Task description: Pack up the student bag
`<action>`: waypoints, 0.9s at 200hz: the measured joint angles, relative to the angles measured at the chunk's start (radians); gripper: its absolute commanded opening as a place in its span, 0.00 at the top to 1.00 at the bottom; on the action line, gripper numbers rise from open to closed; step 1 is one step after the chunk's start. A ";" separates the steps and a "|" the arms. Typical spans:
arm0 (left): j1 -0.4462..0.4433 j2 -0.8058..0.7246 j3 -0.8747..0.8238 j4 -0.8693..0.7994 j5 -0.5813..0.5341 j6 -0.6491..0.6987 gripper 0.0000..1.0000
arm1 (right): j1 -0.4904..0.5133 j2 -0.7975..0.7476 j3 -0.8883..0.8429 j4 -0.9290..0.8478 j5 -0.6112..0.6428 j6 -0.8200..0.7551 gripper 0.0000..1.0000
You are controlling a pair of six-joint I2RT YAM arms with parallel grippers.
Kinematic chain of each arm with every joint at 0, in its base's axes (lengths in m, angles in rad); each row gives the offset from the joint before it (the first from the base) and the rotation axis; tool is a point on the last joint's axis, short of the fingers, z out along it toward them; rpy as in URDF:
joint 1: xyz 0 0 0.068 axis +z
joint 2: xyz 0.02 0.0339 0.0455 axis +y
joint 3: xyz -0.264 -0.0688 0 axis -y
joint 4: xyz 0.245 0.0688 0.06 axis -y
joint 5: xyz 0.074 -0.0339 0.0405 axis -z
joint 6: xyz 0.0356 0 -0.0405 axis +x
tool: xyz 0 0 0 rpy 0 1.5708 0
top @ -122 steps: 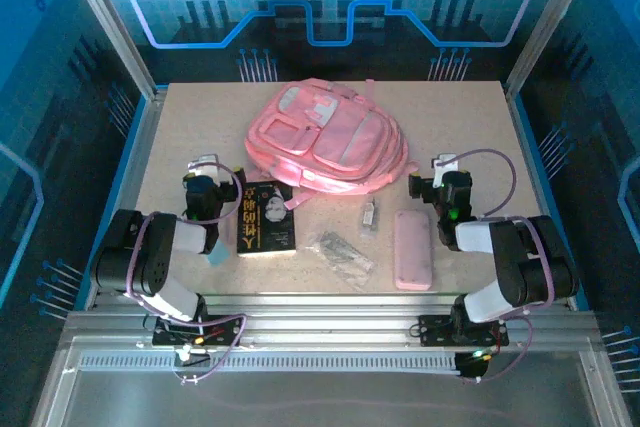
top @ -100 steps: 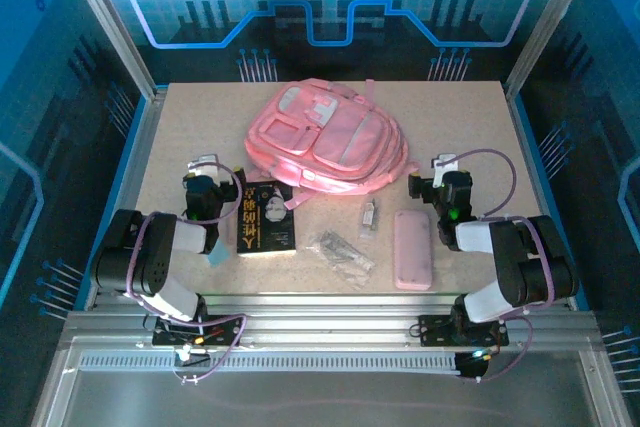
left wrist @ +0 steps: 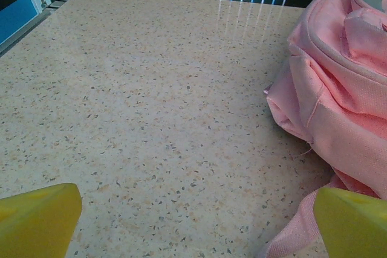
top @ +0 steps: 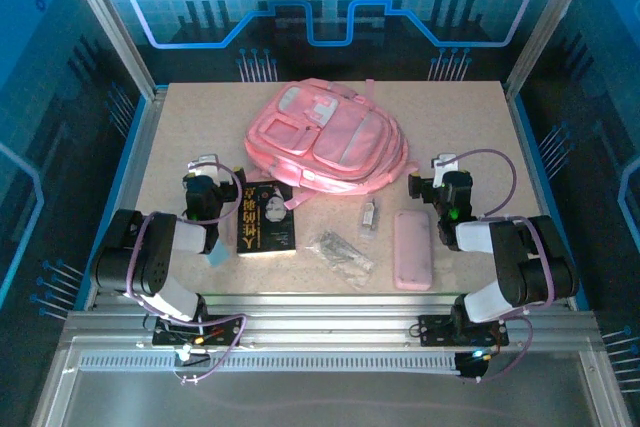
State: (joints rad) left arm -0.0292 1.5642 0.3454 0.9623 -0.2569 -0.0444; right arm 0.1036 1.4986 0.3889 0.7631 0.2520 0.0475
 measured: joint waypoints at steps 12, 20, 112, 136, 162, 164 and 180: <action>0.000 0.000 0.000 0.000 0.000 0.000 0.01 | 0.000 0.000 0.000 0.000 -0.002 0.000 0.00; 0.000 0.000 0.000 0.000 0.000 0.000 0.01 | 0.000 0.000 0.000 0.000 -0.003 0.000 0.00; -0.047 -0.239 0.180 -0.345 -0.066 0.023 0.01 | 0.000 -0.141 0.142 -0.235 0.005 -0.004 0.00; -0.047 -0.192 0.196 -0.383 -0.085 0.029 0.01 | 0.000 -0.156 0.142 -0.243 0.006 -0.004 0.00; -0.051 -0.143 0.196 -0.454 -0.088 0.018 0.01 | 0.003 -0.158 0.140 -0.283 0.016 -0.002 0.00; -0.053 -0.143 0.196 -0.464 -0.088 0.015 0.01 | 0.003 -0.159 0.140 -0.289 0.017 0.000 0.00; -0.081 -0.144 0.230 -0.571 -0.095 -0.004 0.01 | 0.008 -0.176 0.171 -0.405 0.020 0.056 0.00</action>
State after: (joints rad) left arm -0.1101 1.4204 0.5758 0.3912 -0.3515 -0.0486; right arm 0.1116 1.3224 0.5594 0.3584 0.2718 0.1032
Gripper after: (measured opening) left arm 0.989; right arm 0.999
